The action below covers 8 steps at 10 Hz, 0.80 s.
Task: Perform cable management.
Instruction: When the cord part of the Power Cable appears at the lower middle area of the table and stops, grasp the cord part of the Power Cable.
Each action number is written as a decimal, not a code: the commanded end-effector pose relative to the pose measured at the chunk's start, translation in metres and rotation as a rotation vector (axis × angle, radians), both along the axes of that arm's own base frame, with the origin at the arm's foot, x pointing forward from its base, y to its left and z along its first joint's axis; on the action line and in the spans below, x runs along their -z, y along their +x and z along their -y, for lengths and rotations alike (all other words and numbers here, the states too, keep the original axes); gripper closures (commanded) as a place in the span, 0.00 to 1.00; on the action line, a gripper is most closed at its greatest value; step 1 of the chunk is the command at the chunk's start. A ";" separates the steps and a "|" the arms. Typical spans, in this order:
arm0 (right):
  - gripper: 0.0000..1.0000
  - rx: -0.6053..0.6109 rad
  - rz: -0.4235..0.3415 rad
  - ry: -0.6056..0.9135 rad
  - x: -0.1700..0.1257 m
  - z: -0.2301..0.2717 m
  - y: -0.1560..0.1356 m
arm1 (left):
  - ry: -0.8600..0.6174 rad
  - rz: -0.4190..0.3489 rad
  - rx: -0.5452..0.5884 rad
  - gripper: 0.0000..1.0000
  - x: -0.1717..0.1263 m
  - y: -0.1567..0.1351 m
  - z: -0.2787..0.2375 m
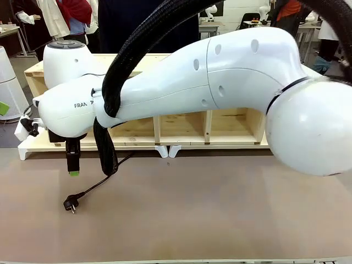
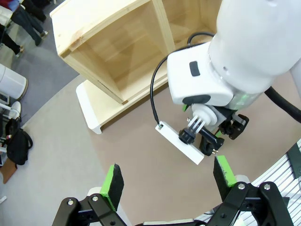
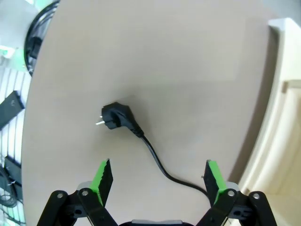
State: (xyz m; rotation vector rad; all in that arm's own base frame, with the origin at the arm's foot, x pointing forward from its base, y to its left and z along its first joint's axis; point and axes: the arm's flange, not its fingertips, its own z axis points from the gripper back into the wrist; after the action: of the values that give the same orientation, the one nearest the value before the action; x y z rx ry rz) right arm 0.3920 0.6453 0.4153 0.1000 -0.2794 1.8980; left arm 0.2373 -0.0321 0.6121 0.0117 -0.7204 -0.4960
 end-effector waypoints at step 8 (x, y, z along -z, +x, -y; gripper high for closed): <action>0.00 -0.162 -0.054 -0.135 0.043 -0.027 0.004 | -0.002 0.001 -0.001 0.00 0.000 0.000 -0.001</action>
State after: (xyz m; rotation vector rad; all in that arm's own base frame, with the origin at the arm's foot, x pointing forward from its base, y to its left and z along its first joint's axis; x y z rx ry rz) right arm 0.3872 0.6579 0.3693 0.1128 -0.1346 2.0539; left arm 0.2373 -0.0321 0.6121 0.0117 -0.7204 -0.4960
